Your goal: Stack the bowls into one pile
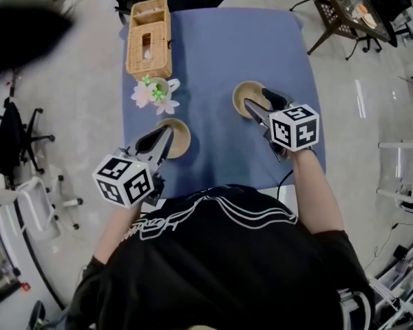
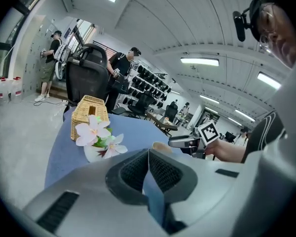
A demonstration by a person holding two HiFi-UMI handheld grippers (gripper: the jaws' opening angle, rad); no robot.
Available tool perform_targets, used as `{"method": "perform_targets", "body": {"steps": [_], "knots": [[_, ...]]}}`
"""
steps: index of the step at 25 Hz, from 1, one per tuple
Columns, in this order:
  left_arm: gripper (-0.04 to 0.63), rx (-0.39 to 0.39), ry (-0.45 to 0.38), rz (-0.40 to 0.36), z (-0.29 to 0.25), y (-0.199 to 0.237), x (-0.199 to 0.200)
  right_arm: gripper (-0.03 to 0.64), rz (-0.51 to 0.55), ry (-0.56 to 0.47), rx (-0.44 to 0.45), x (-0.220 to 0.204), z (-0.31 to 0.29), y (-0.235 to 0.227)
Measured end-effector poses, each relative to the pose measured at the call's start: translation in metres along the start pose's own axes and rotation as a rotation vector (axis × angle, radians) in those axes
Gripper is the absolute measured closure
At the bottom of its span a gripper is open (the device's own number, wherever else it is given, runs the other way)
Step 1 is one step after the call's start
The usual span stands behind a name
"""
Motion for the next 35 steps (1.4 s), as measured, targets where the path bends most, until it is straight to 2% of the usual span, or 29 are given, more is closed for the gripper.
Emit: {"method": "perform_targets", "body": {"steps": [8,17,29,35], "knots": [[0.568,0.013,0.003,0.017,0.042,0.028,-0.002,0.353,-0.012,0.012,0.064,-0.001,-0.013,0.069],[0.568,0.014,-0.019,0.015,0.086,0.056,-0.007,0.353,-0.029,0.069,0.100,-0.025,-0.035,0.128],[0.568,0.045,-0.061,0.024,0.131,0.088,-0.022,0.353,0.000,0.169,0.104,-0.060,-0.065,0.175],[0.568,0.052,-0.051,0.044,0.145,0.099,-0.036,0.353,-0.005,0.213,0.088,-0.071,-0.088,0.184]]}}
Point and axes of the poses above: the fingertips, and each gripper's own axes: z backward along the fingers, y to its left, x out of its top, the point moved 3 cm from there along z, backward along the fingers, and after that the axes turned 10 degrees about -z, right-handed, at the moved point
